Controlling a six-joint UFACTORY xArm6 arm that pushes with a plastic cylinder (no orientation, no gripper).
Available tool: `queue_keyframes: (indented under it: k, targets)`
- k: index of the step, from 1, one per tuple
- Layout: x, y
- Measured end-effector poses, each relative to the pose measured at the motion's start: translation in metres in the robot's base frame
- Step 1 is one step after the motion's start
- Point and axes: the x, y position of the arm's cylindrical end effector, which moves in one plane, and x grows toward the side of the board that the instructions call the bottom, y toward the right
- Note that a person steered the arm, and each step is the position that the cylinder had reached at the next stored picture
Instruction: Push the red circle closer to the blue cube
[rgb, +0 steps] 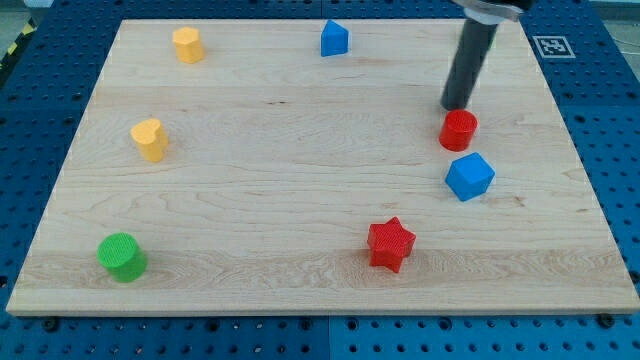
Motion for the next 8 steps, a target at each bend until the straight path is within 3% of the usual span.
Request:
queue_keyframes:
  k: [2,8]
  targets:
    - [0.026,-0.017]
    - [0.046,0.003]
